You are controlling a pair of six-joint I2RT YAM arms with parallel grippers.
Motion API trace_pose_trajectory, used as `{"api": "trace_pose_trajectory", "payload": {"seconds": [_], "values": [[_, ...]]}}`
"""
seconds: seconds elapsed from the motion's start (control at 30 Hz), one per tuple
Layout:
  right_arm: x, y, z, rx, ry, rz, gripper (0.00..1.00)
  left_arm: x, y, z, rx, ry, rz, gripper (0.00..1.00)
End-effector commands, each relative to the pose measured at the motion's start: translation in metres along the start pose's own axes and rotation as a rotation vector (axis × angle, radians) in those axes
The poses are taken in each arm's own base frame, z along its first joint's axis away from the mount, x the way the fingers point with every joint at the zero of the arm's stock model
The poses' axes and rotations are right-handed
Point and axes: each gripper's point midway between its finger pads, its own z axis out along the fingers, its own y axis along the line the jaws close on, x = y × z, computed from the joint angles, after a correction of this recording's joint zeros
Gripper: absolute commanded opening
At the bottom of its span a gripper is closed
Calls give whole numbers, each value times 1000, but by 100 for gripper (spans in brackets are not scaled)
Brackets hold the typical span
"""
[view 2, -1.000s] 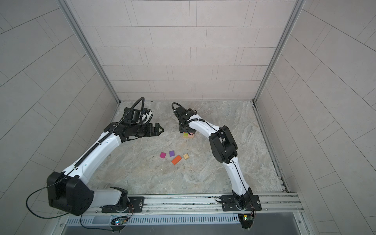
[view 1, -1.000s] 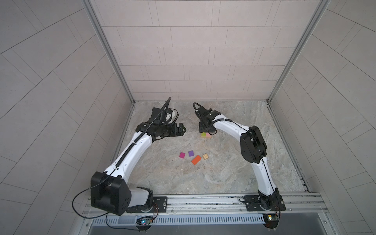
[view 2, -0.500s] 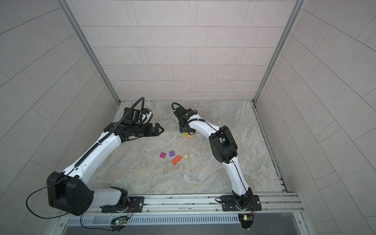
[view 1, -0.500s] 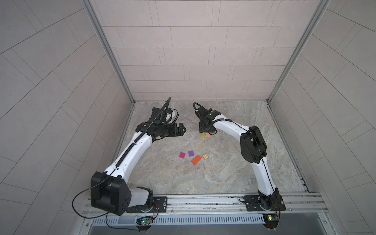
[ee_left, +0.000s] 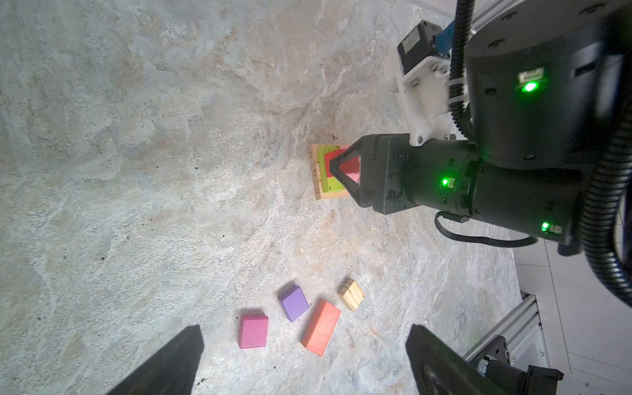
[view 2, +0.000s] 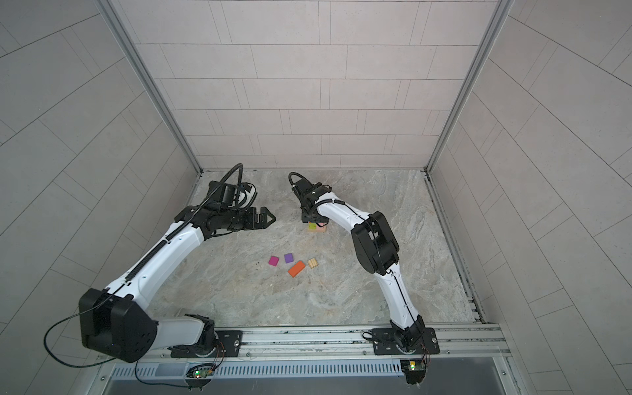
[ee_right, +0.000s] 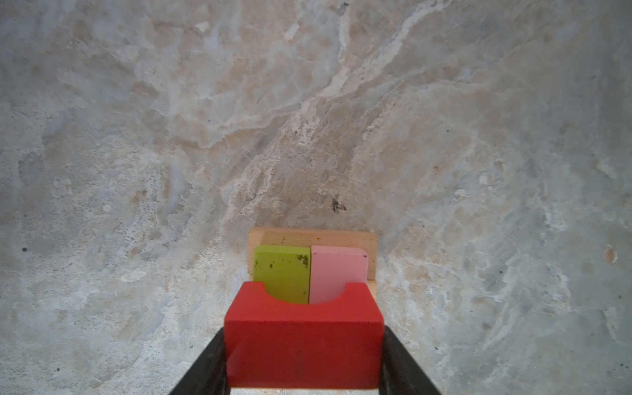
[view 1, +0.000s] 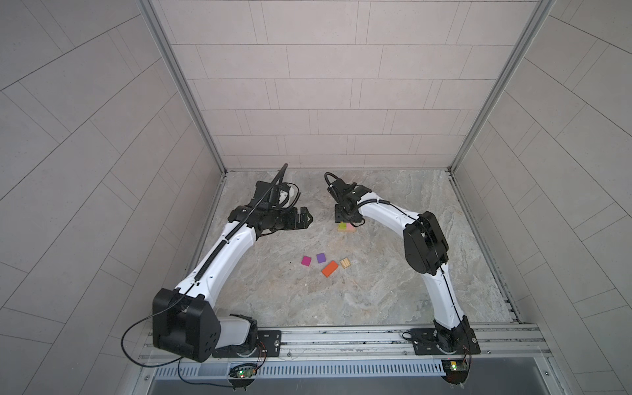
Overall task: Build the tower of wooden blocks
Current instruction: 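Lower the red arch block onto the pink and lime-green bars, then open the right gripper and raise it off the red arch block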
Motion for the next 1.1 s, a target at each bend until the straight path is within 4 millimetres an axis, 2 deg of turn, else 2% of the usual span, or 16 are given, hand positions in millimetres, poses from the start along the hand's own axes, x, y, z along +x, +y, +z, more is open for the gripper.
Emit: {"api": "trace_pose_trajectory", "payload": {"seconds": [0.0,0.17,0.43,0.77,1.07], "values": [[-4,-2,-2,10,-11,16,46,3,4,3,-4,11,-13,100],[-4,-2,-2,8,-12,17,55,4,4,2,-4,12,-12,100],[-4,-1,-1,7,-10,16,61,3,4,3,-4,12,-13,100],[-5,0,-3,0,-11,9,76,3,4,2,-5,10,-13,100],[-7,-2,-18,-13,-33,-10,95,4,5,2,-9,11,-12,100]]}}
